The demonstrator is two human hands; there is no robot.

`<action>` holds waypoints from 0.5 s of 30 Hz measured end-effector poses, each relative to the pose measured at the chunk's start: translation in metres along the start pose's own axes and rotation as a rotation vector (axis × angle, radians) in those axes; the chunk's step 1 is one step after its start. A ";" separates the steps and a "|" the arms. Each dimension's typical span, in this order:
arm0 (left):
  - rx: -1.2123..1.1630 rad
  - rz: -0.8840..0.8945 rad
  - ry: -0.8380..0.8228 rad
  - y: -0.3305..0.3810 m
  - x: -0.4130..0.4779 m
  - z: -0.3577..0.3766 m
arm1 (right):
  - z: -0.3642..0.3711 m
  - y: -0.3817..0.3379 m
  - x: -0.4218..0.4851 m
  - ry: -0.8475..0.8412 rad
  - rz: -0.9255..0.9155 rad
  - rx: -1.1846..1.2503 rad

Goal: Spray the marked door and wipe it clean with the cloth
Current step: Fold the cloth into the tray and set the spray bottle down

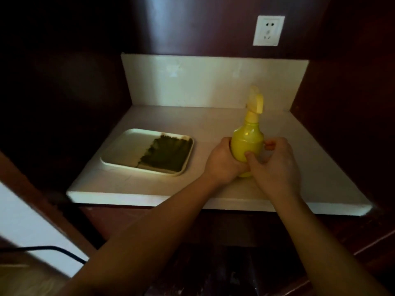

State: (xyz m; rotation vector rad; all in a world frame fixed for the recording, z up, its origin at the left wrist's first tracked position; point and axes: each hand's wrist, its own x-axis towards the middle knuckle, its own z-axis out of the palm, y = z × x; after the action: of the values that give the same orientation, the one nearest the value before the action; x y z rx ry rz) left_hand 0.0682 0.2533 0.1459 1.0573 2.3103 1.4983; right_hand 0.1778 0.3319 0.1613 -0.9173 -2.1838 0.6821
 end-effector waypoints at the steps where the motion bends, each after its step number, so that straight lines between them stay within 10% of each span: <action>1: 0.012 0.001 0.023 -0.002 -0.002 -0.009 | 0.005 -0.004 0.000 -0.009 -0.015 0.035; 15: 0.118 -0.229 0.385 -0.088 -0.006 -0.227 | 0.108 -0.100 -0.011 -0.338 -0.168 0.194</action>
State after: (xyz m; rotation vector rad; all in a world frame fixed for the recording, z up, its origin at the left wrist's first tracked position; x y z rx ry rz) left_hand -0.0834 0.0651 0.1757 0.5340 2.6939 1.6027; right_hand 0.0625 0.2401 0.1552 -0.5409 -2.4003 1.0039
